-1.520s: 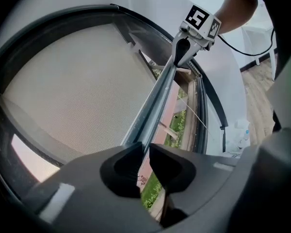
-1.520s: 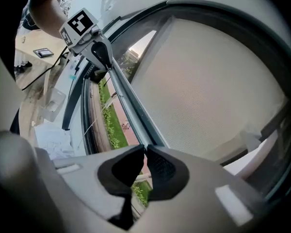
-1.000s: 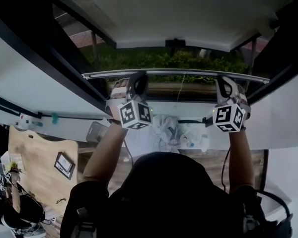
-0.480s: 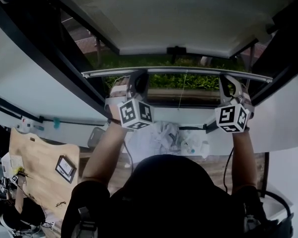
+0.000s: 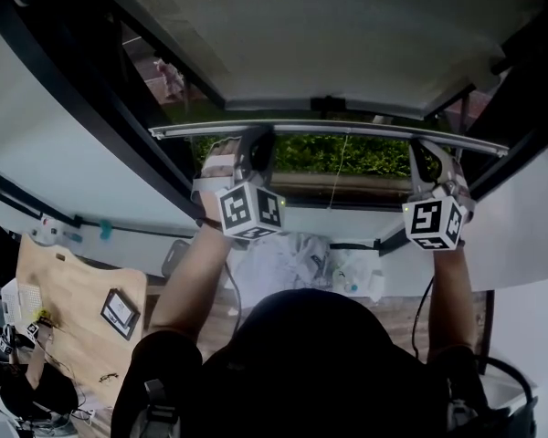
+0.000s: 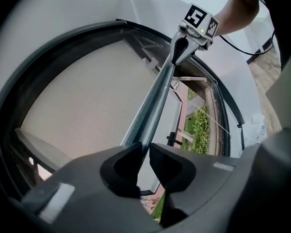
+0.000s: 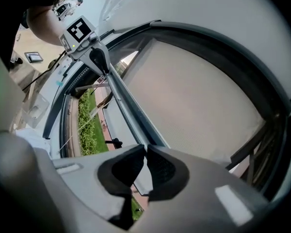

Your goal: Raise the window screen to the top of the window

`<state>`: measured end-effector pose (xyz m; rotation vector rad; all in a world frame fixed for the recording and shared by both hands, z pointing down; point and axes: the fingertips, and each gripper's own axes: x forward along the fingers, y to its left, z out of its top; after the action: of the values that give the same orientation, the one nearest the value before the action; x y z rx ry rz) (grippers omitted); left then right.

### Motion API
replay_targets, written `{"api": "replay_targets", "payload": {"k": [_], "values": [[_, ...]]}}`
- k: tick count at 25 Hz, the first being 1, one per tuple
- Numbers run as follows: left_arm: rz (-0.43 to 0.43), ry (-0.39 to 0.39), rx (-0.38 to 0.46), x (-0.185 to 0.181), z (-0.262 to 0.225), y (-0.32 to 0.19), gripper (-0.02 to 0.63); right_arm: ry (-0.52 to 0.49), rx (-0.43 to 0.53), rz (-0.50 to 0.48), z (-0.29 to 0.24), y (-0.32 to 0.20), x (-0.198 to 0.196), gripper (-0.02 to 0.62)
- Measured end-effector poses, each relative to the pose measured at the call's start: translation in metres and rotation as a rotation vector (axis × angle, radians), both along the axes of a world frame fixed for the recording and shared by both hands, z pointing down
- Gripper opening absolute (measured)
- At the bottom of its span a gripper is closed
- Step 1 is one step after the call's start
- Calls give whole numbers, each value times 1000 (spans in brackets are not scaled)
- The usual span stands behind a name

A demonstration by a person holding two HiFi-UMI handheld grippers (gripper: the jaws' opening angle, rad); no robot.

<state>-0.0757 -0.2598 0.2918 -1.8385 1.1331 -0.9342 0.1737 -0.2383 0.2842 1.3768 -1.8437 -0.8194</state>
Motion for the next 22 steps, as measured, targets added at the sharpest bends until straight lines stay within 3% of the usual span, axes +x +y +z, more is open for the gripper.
{"api": "replay_targets", "payload": {"k": [18, 22], "values": [[22, 16, 98, -1, -61, 6, 51, -42, 58, -43, -62, 4, -2, 20], [24, -1, 62, -1, -69, 3, 49, -21, 38, -41, -71, 3, 0, 19]]}}
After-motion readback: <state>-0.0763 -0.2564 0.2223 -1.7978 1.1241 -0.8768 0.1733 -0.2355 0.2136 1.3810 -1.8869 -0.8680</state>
